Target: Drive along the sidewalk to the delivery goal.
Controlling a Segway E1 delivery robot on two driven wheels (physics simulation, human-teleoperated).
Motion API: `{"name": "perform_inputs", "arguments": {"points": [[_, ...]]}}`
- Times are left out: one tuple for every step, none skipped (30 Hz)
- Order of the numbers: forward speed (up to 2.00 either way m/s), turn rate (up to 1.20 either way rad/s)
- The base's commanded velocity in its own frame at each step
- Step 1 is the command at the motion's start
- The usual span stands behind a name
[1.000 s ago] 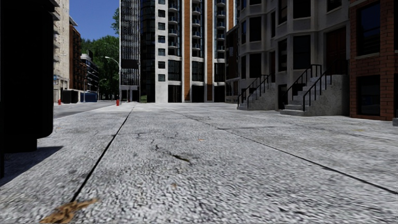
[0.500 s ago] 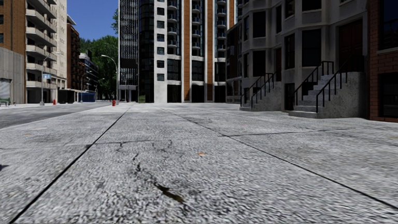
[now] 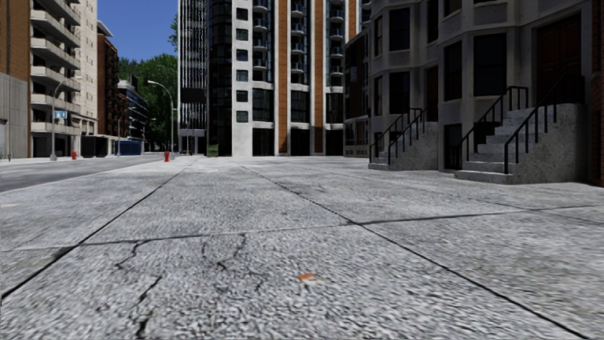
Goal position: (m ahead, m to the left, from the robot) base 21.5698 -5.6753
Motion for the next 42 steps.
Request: {"name": "perform_inputs", "arguments": {"points": [[2.00, 0.00], [2.00, 0.00], [2.00, 0.00], [2.00, 0.00], [2.00, 0.00], [2.00, 0.00], [2.00, 0.00], [2.00, 0.00], [2.00, 0.00], [2.00, 0.00], [2.00, 0.00], [2.00, 0.00], [2.00, 0.00], [2.00, 0.00], [2.00, 0.00], [2.00, 0.00], [2.00, 0.00], [2.00, 0.00], [2.00, 0.00], [2.00, 0.00], [2.00, 0.00], [2.00, 0.00], [2.00, -0.05], [2.00, -0.11], [2.00, -0.14], [2.00, -0.14], [2.00, -0.16], [2.00, -0.17], [2.00, -0.17], [2.00, -0.17], [2.00, -0.17], [2.00, -0.17], [2.00, -0.17], [2.00, -0.17], [2.00, -0.17], [2.00, -0.17], [2.00, -0.17], [2.00, -0.17], [2.00, -0.17], [2.00, -0.17], [2.00, -0.17], [2.00, -0.18]]}}
